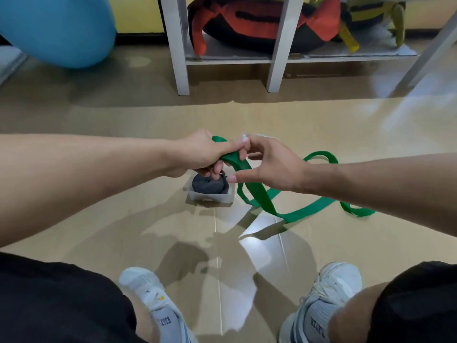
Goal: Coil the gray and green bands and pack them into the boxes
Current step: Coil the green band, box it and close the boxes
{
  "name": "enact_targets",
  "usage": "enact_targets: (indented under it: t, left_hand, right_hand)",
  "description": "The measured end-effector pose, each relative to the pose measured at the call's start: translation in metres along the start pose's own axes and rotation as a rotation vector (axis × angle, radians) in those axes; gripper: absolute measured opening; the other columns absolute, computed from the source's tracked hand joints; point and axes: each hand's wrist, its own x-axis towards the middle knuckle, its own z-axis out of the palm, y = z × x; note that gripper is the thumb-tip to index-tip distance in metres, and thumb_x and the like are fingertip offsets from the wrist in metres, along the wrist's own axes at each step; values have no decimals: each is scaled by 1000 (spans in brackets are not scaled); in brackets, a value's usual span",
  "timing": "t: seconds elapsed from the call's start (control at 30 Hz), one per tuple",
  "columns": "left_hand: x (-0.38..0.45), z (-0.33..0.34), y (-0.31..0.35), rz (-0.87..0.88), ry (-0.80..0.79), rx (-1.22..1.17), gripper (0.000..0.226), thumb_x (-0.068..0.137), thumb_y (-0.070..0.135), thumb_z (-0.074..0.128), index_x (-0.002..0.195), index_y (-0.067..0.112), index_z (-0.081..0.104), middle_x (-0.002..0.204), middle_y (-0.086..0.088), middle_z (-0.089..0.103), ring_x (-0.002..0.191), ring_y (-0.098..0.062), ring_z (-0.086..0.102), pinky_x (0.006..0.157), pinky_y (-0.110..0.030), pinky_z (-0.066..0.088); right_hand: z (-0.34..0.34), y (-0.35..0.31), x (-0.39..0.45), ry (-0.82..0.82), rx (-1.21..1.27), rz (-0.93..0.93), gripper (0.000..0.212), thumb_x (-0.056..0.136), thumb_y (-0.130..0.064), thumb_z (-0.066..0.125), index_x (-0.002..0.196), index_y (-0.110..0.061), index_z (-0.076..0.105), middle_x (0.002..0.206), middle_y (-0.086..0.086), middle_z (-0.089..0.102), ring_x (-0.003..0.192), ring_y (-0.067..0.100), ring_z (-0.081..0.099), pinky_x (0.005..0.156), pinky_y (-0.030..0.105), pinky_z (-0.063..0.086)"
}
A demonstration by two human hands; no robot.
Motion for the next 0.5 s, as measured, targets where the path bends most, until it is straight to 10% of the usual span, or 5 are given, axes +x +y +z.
enact_targets:
  t: [0.27, 0.5]
  left_hand:
    - [1, 0, -3, -85, -124, -15, 72, 92, 77, 38, 93, 12, 67, 70, -4, 66, 64, -16, 63, 60, -26, 55]
    - [2, -18, -4, -40, -42, -66, 23, 97, 27, 68, 110, 8, 72, 110, -17, 74, 86, -20, 74, 72, -30, 60]
  right_hand:
    - [6, -1, -4, 136, -62, 4, 32, 75, -32, 88, 88, -25, 60, 86, -1, 67, 80, 23, 67, 76, 47, 59]
    - [6, 5, -12, 124, -66, 77, 21, 82, -26, 80, 94, -24, 63, 92, -1, 71, 80, 22, 71, 72, 38, 61]
